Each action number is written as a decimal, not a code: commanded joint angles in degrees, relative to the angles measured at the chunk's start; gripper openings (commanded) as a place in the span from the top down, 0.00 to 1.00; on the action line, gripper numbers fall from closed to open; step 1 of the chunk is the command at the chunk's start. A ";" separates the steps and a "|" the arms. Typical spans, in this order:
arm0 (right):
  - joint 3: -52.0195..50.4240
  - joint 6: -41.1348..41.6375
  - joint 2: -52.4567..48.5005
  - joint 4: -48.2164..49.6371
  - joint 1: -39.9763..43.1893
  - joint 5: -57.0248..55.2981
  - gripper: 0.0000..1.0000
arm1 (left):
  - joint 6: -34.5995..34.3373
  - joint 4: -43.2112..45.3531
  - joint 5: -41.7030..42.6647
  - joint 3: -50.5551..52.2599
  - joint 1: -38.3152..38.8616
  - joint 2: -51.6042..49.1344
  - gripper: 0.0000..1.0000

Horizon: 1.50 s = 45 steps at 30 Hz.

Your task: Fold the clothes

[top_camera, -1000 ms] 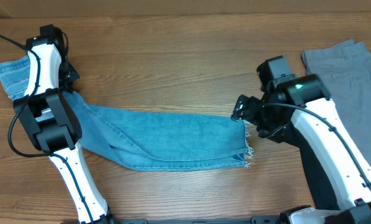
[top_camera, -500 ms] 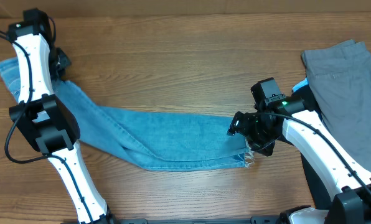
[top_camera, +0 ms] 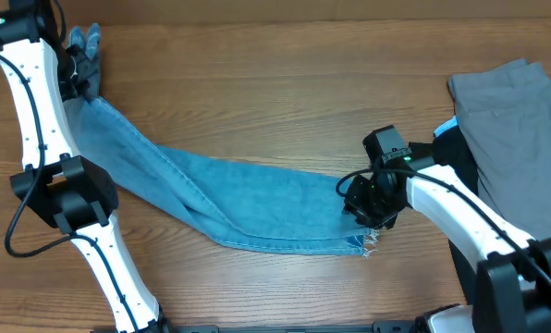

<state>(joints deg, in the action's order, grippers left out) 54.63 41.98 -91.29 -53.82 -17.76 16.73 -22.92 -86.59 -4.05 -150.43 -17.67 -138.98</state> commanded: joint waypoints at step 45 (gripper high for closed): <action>21.00 -9.05 -12.04 14.03 14.88 -2.73 0.96 | 0.52 18.82 15.82 -1.51 10.62 8.15 0.96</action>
<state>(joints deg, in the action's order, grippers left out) 71.66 32.99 -103.57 -39.31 -2.98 14.74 -20.99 -71.90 9.91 -151.17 -9.30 -130.74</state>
